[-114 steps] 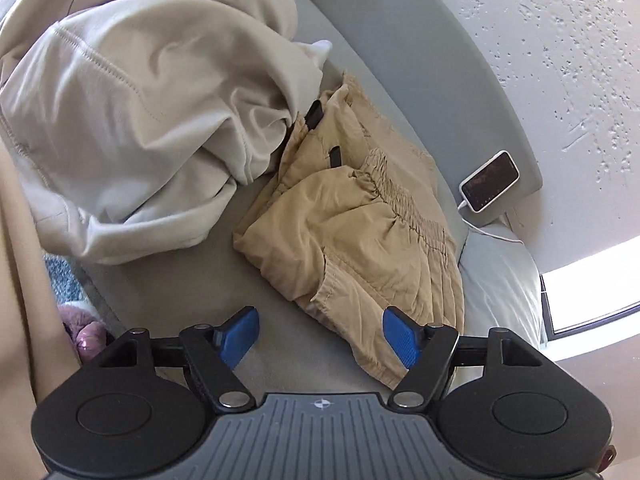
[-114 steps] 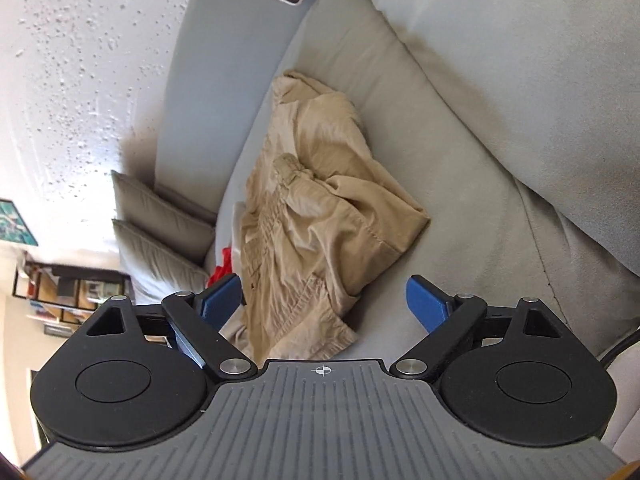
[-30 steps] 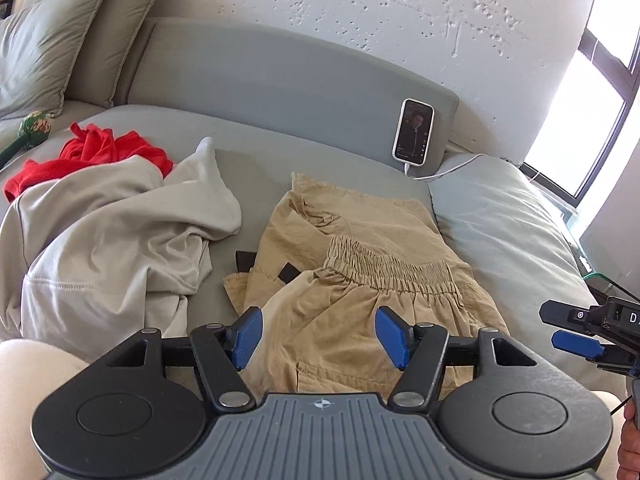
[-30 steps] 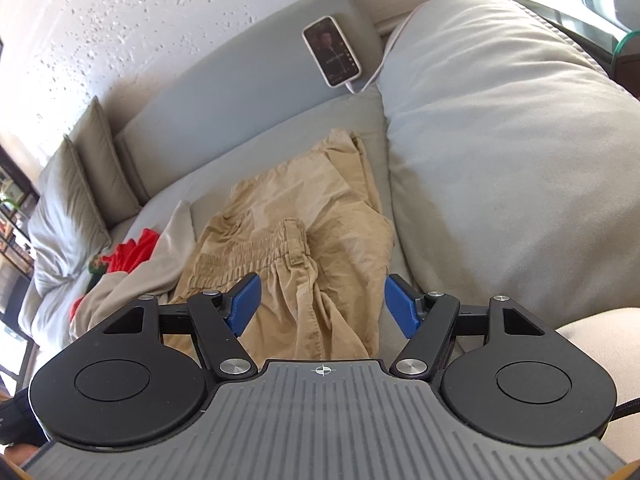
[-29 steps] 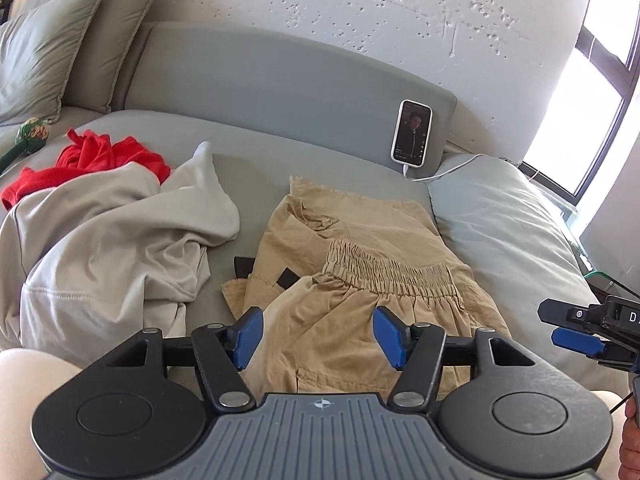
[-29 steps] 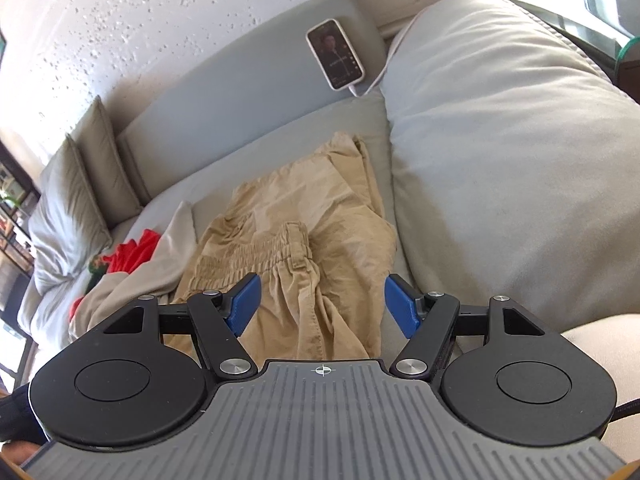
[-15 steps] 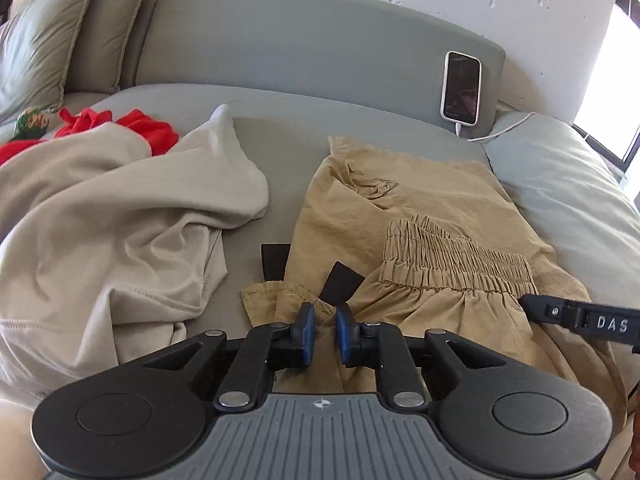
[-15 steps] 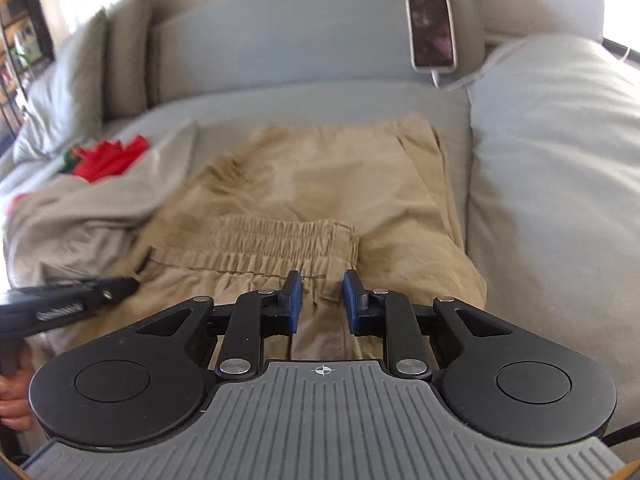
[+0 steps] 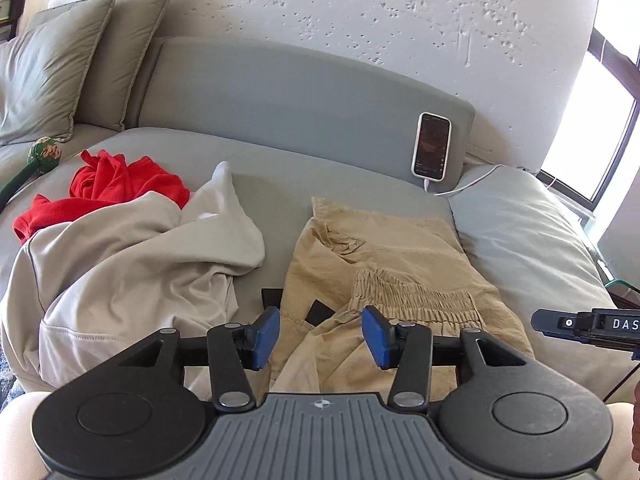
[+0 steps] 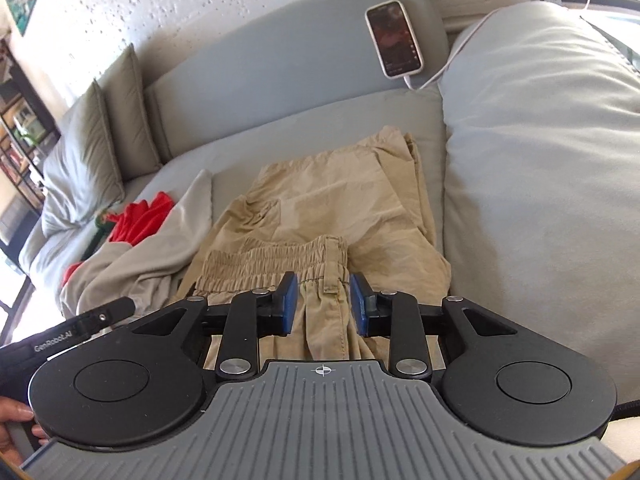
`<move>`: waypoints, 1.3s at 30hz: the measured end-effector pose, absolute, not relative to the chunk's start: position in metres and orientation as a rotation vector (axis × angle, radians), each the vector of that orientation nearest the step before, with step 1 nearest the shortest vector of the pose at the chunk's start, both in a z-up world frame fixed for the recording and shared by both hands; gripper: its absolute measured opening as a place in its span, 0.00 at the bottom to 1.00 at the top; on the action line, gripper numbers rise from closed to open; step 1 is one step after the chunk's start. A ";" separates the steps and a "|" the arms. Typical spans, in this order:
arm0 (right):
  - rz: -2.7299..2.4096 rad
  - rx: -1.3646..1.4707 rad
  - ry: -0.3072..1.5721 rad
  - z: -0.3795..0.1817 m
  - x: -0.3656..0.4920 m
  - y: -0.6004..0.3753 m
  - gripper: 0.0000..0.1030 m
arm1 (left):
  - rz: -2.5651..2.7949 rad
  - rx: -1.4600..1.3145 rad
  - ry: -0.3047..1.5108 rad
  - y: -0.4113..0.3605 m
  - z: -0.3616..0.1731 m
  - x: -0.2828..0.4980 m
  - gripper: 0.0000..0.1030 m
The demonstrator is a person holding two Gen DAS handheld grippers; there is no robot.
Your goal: Fold clothes
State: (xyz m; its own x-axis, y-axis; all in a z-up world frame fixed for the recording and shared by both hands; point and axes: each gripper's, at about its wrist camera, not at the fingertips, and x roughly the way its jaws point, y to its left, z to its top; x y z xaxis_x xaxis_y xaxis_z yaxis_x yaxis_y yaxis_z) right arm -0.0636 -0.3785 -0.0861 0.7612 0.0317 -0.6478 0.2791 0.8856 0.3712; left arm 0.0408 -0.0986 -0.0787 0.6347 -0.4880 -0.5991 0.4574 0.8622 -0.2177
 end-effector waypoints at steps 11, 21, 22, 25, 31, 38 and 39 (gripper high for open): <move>-0.040 0.401 0.743 -0.098 -0.037 -0.351 0.32 | -0.618 0.000 0.673 -0.127 -0.079 0.035 0.43; -0.132 0.335 0.891 -0.133 0.005 -0.360 0.35 | -0.500 0.173 0.851 -0.188 -0.134 0.100 0.37; -0.124 0.367 0.896 -0.134 0.002 -0.365 0.35 | -0.506 0.186 0.845 -0.187 -0.132 0.098 0.37; -0.108 0.440 0.897 -0.127 -0.014 -0.374 0.42 | -0.503 0.223 0.864 -0.183 -0.124 0.093 0.41; -0.175 0.594 0.875 -0.088 -0.055 -0.414 0.59 | -0.494 0.168 0.916 -0.163 -0.086 0.079 0.65; -0.363 0.565 0.627 -0.014 -0.096 -0.467 1.00 | -0.623 0.028 0.912 -0.175 -0.066 0.065 0.74; -0.372 0.552 0.640 -0.013 -0.092 -0.474 1.00 | -0.653 0.016 0.903 -0.182 -0.071 0.065 0.70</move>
